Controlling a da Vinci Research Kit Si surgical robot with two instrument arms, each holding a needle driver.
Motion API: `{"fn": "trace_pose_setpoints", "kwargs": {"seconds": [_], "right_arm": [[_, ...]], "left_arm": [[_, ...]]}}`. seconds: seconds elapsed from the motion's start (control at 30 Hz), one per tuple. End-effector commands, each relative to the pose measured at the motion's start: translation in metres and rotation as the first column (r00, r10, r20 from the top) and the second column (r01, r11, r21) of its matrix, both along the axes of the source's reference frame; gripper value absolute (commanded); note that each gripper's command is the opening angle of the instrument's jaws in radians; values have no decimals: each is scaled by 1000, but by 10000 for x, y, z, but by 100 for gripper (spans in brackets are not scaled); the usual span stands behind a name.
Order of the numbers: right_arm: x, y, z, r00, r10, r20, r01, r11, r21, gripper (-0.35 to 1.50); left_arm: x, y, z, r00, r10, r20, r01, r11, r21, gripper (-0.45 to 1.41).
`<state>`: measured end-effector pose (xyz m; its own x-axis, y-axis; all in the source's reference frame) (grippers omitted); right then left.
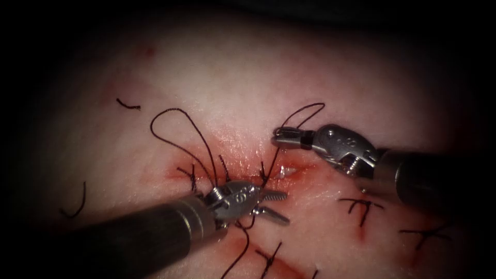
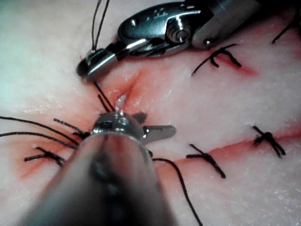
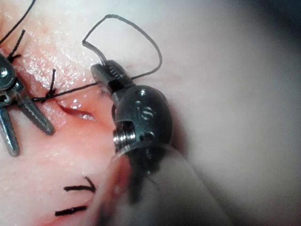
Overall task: Wound Closure
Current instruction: Throw the needle through the top of the wound with the right tool.
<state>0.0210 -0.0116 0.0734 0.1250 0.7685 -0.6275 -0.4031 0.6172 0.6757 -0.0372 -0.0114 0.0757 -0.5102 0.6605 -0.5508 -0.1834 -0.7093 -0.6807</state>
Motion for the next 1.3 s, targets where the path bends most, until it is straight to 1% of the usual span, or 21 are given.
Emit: {"fn": "trace_pose_setpoints", "kwargs": {"seconds": [0.03, 0.07, 0.1, 0.13, 0.23, 0.3, 0.4, 0.5, 0.6, 0.67, 0.8, 0.9, 0.97, 1.1, 1.13, 1.3], "right_arm": [[10, 7, 6, 1000, 8, 4, -8, 1000, -1, -35], [10, 12, 5, 1000, 12, 4, -12, 1000, -17, -35], [9, 19, 5, 1000, -6, 15, 7, 995, -97, -35], [8, 22, 4, 1000, -9, 16, 11, 992, -124, -35], [4, 31, 5, 1000, -8, 25, 11, 990, -142, -35], [1, 35, 6, 999, -18, 35, 26, 972, -233, -35], [1, 33, 2, 998, -47, 50, 61, 939, -340, -35], [2, 31, -3, 997, -49, 60, 68, 927, -368, -35], [0, 41, -13, 999, -11, 50, 31, 907, -419, -35], [0, 49, -19, 999, 14, 45, 6, 910, -415, -35], [0, 58, -22, 998, 39, 58, -12, 910, -414, -35], [0, 62, -21, 996, 72, 46, -50, 929, -366, -35], [-1, 63, -21, 995, 82, 53, -58, 933, -355, -35], [-1, 65, -19, 994, 96, 46, -76, 945, -319, -35], [-1, 65, -20, 994, 99, 50, -79, 948, -307, -35], [0, 58, -21, 995, 81, 65, -58, 953, -296, -35]], "left_arm": [[-6, 2, 5, 1000, 1, 1, -1, 1000, -2, 19], [-6, 2, 5, 1000, 1, 1, -1, 1000, -1, 19], [-6, 2, 4, 1000, 1, 2, -1, 1000, -1, 19], [-6, 2, 4, 1000, 1, 2, -1, 1000, -1, 19], [-6, 2, 4, 1000, 1, 2, -1, 1000, -1, 19], [-6, 1, 3, 1000, 1, 2, -1, 1000, -1, 19], [-5, 1, 3, 1000, 3, 4, -3, 1000, 1, 19], [-5, 1, 3, 1000, 3, 5, -3, 1000, 1, 19], [-6, 0, 2, 1000, 3, 4, -3, 1000, 1, 19], [-6, 0, 2, 1000, 5, 2, -5, 1000, 1, 19], [-5, 1, 3, 1000, 6, 3, -6, 1000, 1, 19], [-6, 1, 3, 1000, 5, 3, -5, 1000, 1, 19], [-6, 1, 5, 1000, 5, 2, -5, 1000, 0, 19], [-10, 1, 20, 1000, 4, -2, -4, 1000, -13, 19], [-8, 1, 30, 1000, -1, -8, 1, 1000, -5, 19], [1, 2, 44, 1000, -2, -31, 2, 1000, 22, 19]]}}
